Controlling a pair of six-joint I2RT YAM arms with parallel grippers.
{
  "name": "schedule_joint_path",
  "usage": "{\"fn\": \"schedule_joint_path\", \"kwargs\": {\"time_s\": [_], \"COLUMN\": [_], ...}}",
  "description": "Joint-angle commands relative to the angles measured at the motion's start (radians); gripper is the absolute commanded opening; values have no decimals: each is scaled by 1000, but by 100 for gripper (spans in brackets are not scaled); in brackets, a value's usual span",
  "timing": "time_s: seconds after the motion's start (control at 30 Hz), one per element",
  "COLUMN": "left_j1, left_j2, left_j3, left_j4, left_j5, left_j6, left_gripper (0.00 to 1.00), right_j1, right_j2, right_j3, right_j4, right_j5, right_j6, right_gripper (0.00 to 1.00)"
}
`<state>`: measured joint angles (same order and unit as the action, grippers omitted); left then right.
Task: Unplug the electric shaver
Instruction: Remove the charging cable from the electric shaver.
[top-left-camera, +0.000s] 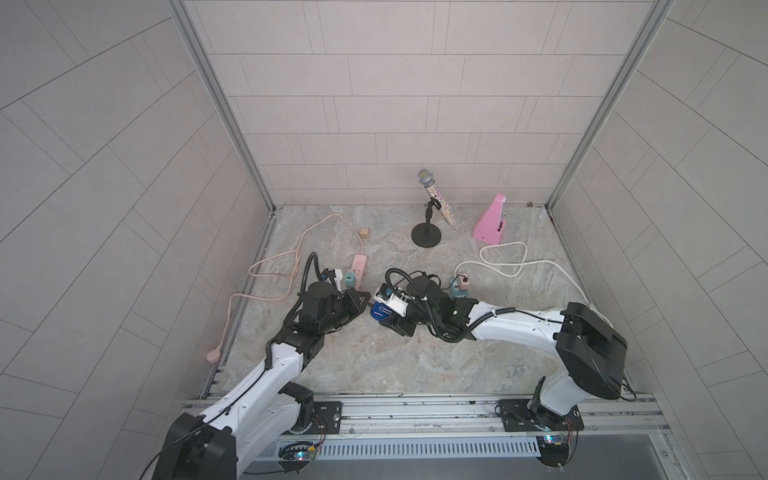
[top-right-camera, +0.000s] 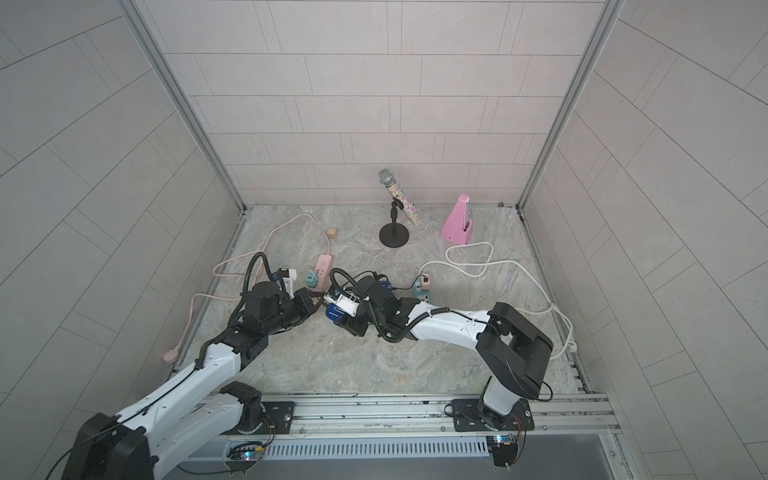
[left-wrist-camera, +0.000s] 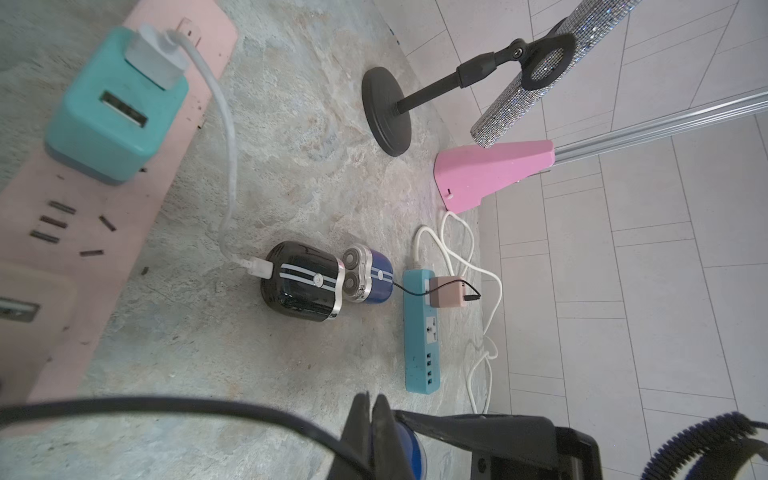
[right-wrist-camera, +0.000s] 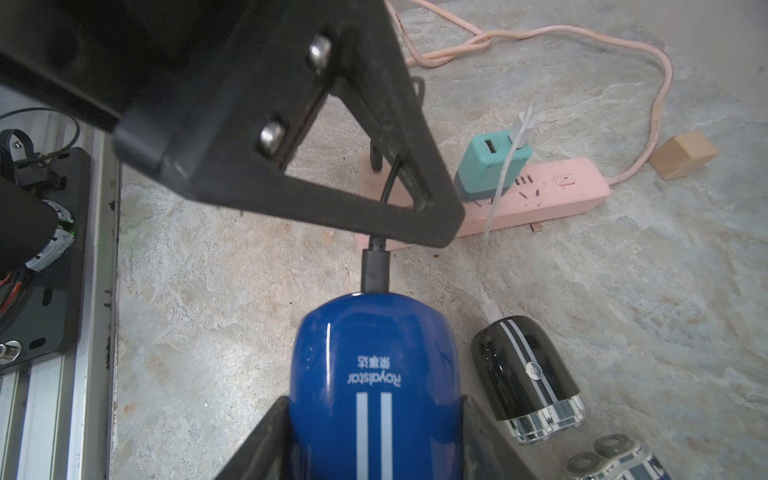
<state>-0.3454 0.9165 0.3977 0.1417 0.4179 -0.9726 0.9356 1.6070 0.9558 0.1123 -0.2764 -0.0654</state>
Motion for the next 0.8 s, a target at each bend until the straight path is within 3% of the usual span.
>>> {"fn": "schedule_joint_path", "kwargs": {"time_s": [0.0, 0.77], "left_j1": [-1, 16], "left_j2": [-21, -54], "left_j3": [-9, -17], "left_j4": [77, 85], "left_j5": [-30, -39], "left_j6": [-14, -16], "left_gripper": [0, 0], "right_j1": [3, 0], "right_j2": [-36, -113], "right_j3": [-28, -126], "right_j4": [-9, -50], "right_j5": [3, 59], "right_j6": [11, 36], "right_gripper": [26, 24]}}
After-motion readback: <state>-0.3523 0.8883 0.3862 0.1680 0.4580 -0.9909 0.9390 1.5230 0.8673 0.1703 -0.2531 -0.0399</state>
